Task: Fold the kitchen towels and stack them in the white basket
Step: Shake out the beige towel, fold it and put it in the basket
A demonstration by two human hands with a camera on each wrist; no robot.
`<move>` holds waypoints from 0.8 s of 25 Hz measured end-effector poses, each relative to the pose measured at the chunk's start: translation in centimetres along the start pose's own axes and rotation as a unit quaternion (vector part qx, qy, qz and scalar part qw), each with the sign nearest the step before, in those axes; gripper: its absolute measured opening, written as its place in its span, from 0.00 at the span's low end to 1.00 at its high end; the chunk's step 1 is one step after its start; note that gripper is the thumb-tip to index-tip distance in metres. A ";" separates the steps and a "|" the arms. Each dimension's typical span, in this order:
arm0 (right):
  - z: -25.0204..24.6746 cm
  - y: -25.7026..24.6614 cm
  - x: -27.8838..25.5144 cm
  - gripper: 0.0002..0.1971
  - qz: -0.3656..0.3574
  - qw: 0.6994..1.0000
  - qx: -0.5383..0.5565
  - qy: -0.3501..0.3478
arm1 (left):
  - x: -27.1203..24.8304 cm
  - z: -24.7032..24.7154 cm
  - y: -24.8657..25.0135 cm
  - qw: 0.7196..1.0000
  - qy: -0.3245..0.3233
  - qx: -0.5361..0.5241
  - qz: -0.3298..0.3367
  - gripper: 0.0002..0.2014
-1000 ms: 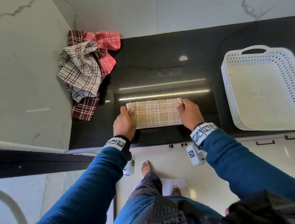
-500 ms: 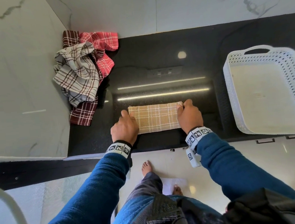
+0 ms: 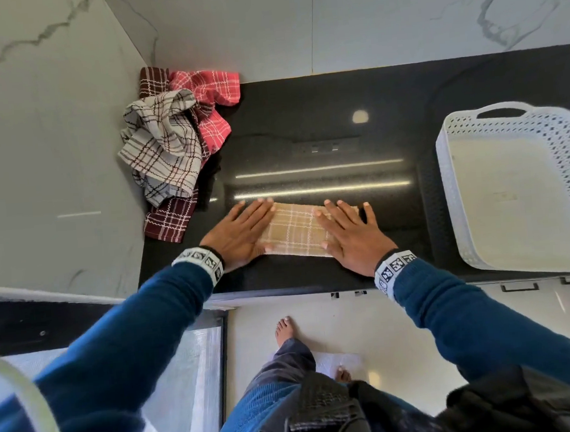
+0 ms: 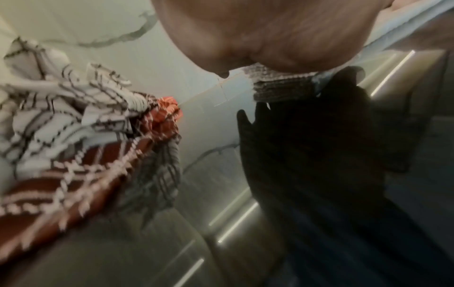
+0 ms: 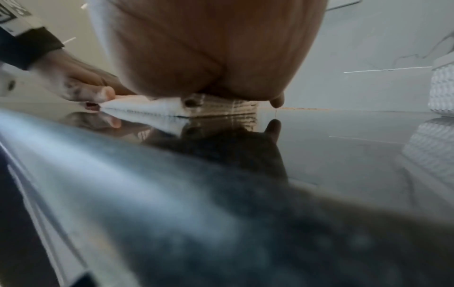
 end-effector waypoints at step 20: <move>1.8 -3.1 -4.2 0.59 -0.121 0.991 -0.011 -0.062 | -2.9 -1.8 8.7 0.990 -0.014 -0.140 -0.001 0.54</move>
Point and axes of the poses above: each hand's wrist, its own x-axis towards the middle knuckle, its own z-axis out of the palm, y = z × x, the point moved 5 cm from there along x, towards the middle knuckle, and after that the axes turned 7 degrees about x, right-handed, at the moved point
